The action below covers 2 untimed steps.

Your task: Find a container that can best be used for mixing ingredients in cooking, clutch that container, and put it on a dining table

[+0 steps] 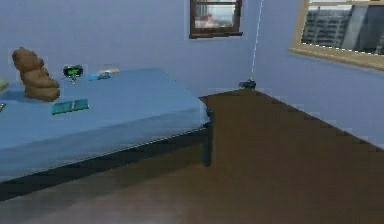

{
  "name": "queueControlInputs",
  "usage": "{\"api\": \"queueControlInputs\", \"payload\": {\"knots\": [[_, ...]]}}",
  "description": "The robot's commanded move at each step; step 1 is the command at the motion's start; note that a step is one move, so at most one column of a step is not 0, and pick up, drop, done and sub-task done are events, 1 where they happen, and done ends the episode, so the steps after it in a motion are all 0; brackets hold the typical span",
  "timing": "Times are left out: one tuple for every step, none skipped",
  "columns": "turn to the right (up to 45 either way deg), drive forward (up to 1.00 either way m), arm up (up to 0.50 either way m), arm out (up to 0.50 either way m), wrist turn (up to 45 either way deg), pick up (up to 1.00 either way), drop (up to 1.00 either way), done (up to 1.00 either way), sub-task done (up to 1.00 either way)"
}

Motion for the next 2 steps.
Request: {"api": "queueControlInputs", "payload": {"knots": [[0.0,0.25,0.0,0.0,0.0,0.0,0.0,0.0,0.0],[45.0,0.0,0.0,0.0,0.0,0.0,0.0,0.0,0.0]]}}
